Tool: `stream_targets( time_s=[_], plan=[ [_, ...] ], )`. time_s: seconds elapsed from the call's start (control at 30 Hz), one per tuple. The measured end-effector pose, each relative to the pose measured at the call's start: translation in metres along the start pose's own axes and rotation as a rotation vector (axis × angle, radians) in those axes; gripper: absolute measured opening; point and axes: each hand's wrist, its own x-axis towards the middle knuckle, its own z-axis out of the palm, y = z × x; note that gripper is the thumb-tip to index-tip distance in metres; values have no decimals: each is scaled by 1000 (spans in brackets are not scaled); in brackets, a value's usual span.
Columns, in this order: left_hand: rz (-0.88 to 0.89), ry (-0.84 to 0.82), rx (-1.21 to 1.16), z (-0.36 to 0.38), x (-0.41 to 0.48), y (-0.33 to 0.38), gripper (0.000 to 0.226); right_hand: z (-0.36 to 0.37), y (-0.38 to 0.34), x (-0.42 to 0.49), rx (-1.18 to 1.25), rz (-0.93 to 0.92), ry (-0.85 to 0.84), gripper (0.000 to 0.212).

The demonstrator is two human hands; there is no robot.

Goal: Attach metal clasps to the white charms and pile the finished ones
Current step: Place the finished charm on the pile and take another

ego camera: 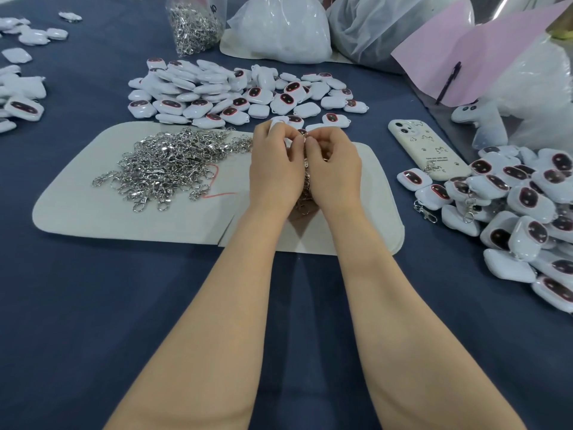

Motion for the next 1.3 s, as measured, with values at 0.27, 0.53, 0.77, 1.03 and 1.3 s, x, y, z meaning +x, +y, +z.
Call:
stream_targets(
  time_s=[0.27, 0.53, 0.77, 1.03, 1.3],
  plan=[
    [18, 5, -5, 0, 0, -1, 12, -2, -1, -2, -4, -56, 24, 10],
    [41, -10, 28, -1, 0, -3, 13, -3, -1, -2, -5, -71, 13, 14],
    [31, -25, 44, -1, 0, -4, 13, -3, 0, -1, -36, -76, 3, 12],
    [30, -35, 61, -1, 0, -3, 14, -3, 1, 0, -49, -72, -1, 11],
    [21, -39, 50, -2, 1, -4, 13, -2, 2, -1, -47, -71, 1, 12]
  ],
)
